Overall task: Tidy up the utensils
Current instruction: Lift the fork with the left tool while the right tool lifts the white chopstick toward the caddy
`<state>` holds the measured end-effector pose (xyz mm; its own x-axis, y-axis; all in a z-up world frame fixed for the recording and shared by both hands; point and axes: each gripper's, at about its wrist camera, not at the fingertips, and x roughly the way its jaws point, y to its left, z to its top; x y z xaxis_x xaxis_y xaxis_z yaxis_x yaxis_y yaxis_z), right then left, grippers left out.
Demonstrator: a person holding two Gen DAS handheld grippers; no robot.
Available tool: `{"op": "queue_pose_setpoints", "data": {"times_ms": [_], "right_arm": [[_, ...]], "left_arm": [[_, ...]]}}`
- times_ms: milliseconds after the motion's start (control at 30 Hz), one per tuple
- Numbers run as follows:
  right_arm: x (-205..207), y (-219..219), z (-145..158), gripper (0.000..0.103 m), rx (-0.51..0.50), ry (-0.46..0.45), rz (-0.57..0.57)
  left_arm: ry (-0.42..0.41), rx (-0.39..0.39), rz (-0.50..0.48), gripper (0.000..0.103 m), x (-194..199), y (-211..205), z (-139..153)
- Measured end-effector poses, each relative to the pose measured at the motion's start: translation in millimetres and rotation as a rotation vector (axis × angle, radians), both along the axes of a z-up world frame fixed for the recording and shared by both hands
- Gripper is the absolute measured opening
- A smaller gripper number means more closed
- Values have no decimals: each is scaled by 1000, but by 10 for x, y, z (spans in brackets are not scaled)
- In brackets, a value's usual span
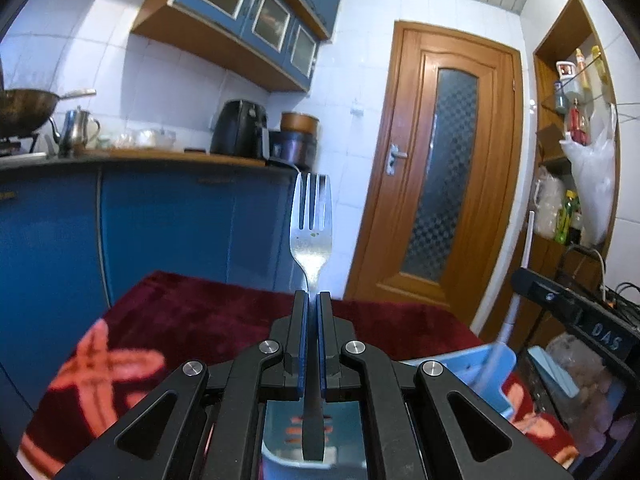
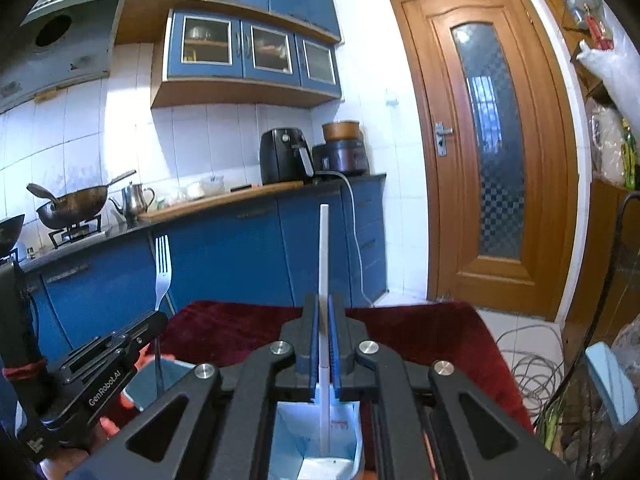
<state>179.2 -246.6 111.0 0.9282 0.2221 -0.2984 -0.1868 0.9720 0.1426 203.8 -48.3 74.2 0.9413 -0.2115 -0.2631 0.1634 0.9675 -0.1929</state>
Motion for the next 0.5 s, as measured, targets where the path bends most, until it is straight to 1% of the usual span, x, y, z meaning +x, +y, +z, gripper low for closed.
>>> {"op": "queue_pose_setpoints", "data": {"times_ms": [67, 267, 400, 433, 467, 500], "right_arm": [[0, 5, -36, 6, -7, 16, 5], [-14, 35, -88, 7, -14, 61, 25], [-64, 52, -79, 8, -16, 77, 42], [-88, 52, -74, 13, -17, 79, 42], [-97, 55, -67, 22, -15, 80, 43], [-120, 48, -58, 25, -7, 79, 46]], "left_arm": [[18, -3, -20, 4, -28, 19, -20], [81, -25, -33, 4, -67, 107, -114], [101, -28, -43, 4, -117, 134, -124], [105, -25, -46, 4, -135, 140, -117], [107, -22, -46, 5, -156, 138, -107], [109, -19, -48, 10, -176, 137, -97]]}}
